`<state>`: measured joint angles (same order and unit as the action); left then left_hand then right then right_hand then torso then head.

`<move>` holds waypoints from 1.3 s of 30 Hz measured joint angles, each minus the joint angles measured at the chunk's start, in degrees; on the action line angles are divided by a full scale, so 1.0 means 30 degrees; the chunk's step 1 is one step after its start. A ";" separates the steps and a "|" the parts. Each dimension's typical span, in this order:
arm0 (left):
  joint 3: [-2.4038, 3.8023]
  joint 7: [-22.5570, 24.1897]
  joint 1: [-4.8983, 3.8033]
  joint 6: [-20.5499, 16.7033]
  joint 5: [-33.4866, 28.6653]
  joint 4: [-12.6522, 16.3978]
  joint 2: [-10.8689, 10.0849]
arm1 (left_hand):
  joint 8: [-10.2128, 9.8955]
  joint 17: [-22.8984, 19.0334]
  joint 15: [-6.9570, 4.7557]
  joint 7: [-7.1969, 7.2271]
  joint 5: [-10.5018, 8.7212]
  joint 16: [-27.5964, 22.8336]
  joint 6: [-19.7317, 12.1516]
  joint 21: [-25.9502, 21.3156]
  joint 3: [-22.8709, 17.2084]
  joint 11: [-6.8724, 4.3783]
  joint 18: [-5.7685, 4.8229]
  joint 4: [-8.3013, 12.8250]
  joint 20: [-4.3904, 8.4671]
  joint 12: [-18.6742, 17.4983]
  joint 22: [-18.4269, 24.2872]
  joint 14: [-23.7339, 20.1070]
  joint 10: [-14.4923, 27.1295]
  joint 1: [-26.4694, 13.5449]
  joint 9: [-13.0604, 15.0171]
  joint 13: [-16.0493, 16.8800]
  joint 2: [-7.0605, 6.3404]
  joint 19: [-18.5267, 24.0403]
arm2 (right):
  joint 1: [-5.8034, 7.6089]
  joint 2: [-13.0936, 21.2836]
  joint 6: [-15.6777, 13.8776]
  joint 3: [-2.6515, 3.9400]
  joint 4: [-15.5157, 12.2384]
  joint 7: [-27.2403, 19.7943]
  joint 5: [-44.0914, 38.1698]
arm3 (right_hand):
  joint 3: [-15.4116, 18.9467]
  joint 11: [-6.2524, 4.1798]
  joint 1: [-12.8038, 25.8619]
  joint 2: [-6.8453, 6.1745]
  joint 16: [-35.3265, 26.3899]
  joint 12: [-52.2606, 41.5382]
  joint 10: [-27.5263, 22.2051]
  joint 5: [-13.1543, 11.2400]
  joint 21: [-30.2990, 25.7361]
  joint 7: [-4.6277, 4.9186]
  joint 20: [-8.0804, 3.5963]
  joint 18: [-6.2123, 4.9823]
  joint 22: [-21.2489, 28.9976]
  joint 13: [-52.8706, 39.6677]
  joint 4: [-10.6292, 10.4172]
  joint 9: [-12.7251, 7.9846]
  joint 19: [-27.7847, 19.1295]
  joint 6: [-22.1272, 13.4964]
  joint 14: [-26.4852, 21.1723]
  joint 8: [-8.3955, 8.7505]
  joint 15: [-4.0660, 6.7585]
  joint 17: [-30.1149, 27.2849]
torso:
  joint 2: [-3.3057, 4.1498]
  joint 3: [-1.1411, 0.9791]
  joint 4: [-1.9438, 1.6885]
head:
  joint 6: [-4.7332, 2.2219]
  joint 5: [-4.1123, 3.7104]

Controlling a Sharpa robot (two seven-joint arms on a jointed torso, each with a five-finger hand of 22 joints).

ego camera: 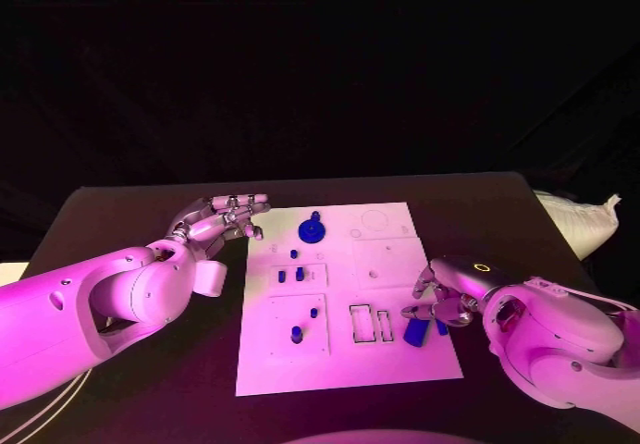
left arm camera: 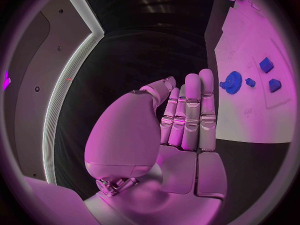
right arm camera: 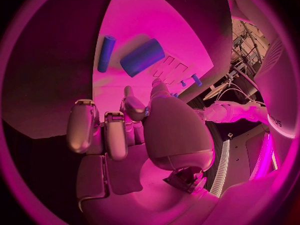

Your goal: Assemble the parts on the task board

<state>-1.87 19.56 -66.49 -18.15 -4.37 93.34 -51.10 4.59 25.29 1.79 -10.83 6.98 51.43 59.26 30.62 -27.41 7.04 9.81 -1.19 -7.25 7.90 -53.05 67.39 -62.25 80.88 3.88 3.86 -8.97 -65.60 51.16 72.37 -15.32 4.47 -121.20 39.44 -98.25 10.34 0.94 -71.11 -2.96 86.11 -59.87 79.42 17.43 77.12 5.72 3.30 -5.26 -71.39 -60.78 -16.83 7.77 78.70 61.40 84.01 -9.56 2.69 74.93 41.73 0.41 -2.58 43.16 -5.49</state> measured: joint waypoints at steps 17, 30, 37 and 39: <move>-0.0004 -0.0048 0.0052 0.0029 0.0002 -0.0042 -0.0002 | 0.0000 -0.0032 0.0000 0.0000 0.0000 0.0000 0.0000 0.0000 0.0000 0.0000 -0.0001 0.0000 0.0000 0.0000 0.0021 0.0000 -0.0001 0.0000 0.0000 0.0001 -0.0001 0.0000 | -0.0001 0.1461 0.0940 -0.0038 -0.0944 0.0076 0.1074 | 0.0506 -0.0075 0.1235 0.0432 0.0073 -0.0587 0.0075 -0.1473 -0.0001 -0.0306 0.0000 -0.0001 0.0141 -0.1201 0.0053 0.0768 -0.0001 0.0454 0.0005 -0.0854 0.0135 -0.0003 | -0.0090 0.0007 0.0090 | 0.0064 -0.0275; -0.0005 -0.0066 0.0124 0.0041 0.0003 -0.0074 0.0050 | 0.0000 -0.0030 0.0000 0.0000 0.0000 0.0000 0.0000 0.0000 0.0000 0.0000 -0.0003 0.0000 0.0000 0.0000 0.0019 0.0000 0.0000 0.0001 0.0000 0.0000 -0.0001 0.0000 | -0.0001 0.1216 0.2129 -0.0199 -0.0507 0.0089 0.1587 | 0.0610 -0.0211 0.1489 0.0686 0.0072 -0.0586 0.0212 -0.2043 -0.0072 -0.0473 0.0000 -0.0002 0.0168 -0.1476 0.0052 0.1119 -0.0003 0.0754 -0.0022 -0.1098 0.0243 -0.0006 | -0.0106 0.0020 0.0064 | 0.0037 -0.0304; -0.0006 -0.0069 0.0131 0.0045 0.0003 -0.0056 0.0036 | 0.0000 -0.0030 0.0000 0.0000 0.0000 0.0000 0.0000 0.0000 0.0000 0.0000 -0.0002 0.0000 0.0000 0.0000 0.0018 0.0000 0.0000 0.0001 0.0000 0.0001 -0.0001 0.0000 | -0.0038 0.0618 0.2297 -0.0267 -0.0142 0.0092 0.1647 | 0.0610 -0.0210 0.1489 0.0686 0.0071 -0.0586 0.0212 -0.2045 -0.0072 -0.0473 -0.0071 -0.0003 0.0167 -0.1487 0.0052 0.1154 -0.0075 0.0754 0.0006 -0.1168 0.0270 -0.0006 | -0.0092 0.0033 0.0073 | 0.0048 -0.0253; -0.0006 -0.0070 0.0132 0.0047 0.0004 -0.0052 0.0030 | 0.0000 -0.0035 0.0000 0.0000 0.0000 0.0000 0.0000 0.0000 0.0084 0.0000 -0.0001 0.0024 -0.0046 0.0000 0.0018 0.0000 -0.0001 0.0001 0.0000 0.0001 -0.0001 0.0046 | -0.0089 0.0366 0.2289 -0.0293 -0.0022 0.0092 0.1648 | 0.0610 -0.0216 0.1570 0.0767 0.0071 -0.0586 0.0206 -0.2045 -0.0072 -0.0473 -0.0072 -0.0004 0.0167 -0.1486 0.0051 0.1169 -0.0076 0.0754 0.0005 -0.1168 0.0270 -0.0007 | -0.0092 0.0033 0.0071 | 0.0055 -0.0231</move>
<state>-1.89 19.35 -66.10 -18.01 -4.36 93.19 -51.01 4.59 25.19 1.79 -10.83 6.98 51.43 59.26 30.61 -27.16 7.04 9.81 -1.11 -7.39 7.90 -53.00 67.39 -62.25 80.89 3.87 3.86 -8.97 -65.46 50.89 73.46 -8.45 3.59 -121.26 39.72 -93.30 12.16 0.29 -66.40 -0.65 86.32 -61.62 80.04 11.29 76.90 4.30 3.08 -5.27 -70.88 -65.24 -16.67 11.28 78.47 63.66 84.03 -13.06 3.50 74.91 41.45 0.51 -2.37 43.32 -6.19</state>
